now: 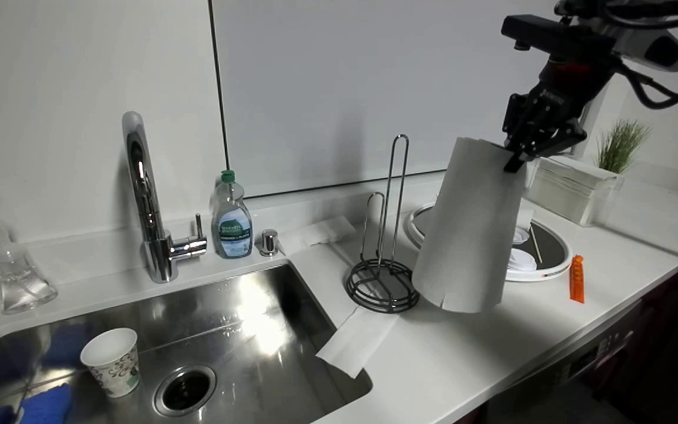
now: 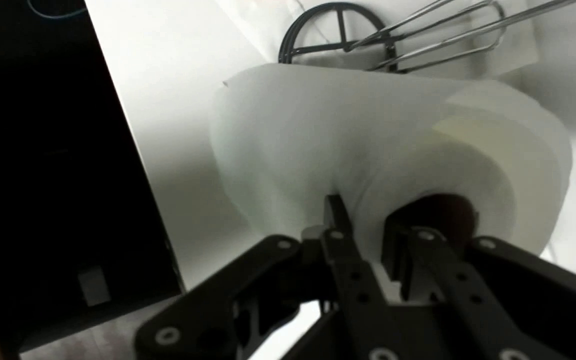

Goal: Put the paper towel roll on the counter.

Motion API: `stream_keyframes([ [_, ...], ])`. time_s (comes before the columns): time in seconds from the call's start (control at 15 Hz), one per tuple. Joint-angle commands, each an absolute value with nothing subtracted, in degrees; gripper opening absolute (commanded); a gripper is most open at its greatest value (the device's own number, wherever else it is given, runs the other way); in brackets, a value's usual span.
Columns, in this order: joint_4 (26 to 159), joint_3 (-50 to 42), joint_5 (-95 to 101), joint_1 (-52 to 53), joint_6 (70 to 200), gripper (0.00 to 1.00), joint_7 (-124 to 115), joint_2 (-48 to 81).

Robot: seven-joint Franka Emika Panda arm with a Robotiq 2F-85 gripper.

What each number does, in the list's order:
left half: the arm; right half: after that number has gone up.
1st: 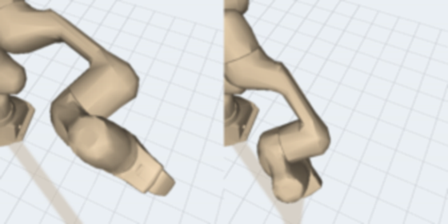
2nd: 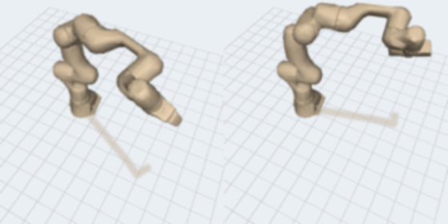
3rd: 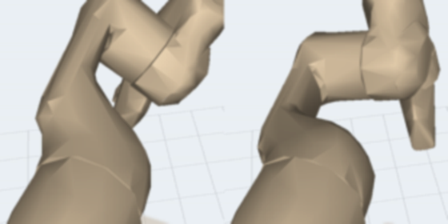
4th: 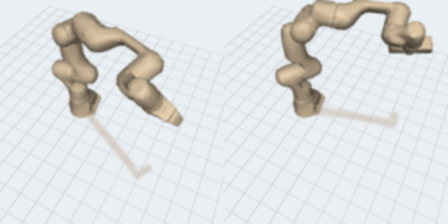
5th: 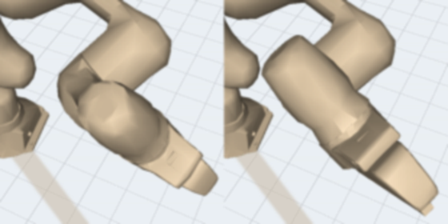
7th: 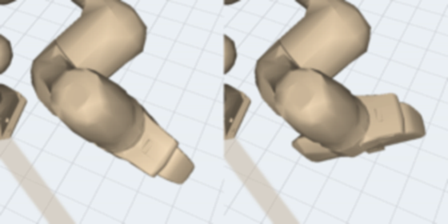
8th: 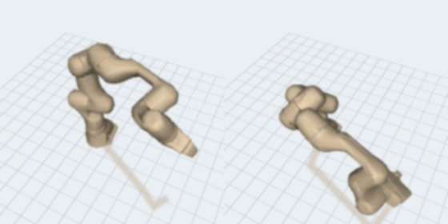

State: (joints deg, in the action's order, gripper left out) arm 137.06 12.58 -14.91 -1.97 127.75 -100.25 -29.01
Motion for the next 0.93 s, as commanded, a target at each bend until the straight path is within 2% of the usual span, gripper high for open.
stream_keyframes([
  [0.0, 145.0, 14.1, -15.3, -2.2, 131.3, 0.05, -111.2, -31.9],
  [0.67, 146.6, 15.1, -11.5, -1.7, 130.3, 0.05, -128.8, -28.5],
  [0.73, 146.6, 14.6, -11.8, -1.2, 129.7, 0.44, -128.9, -28.5],
  [0.8, 146.3, 14.5, -11.7, -1.1, 129.6, 0.45, -129.2, -28.1],
  [0.87, 146.4, 14.3, -11.7, -0.9, 129.3, 0.51, -129.3, -27.9],
])
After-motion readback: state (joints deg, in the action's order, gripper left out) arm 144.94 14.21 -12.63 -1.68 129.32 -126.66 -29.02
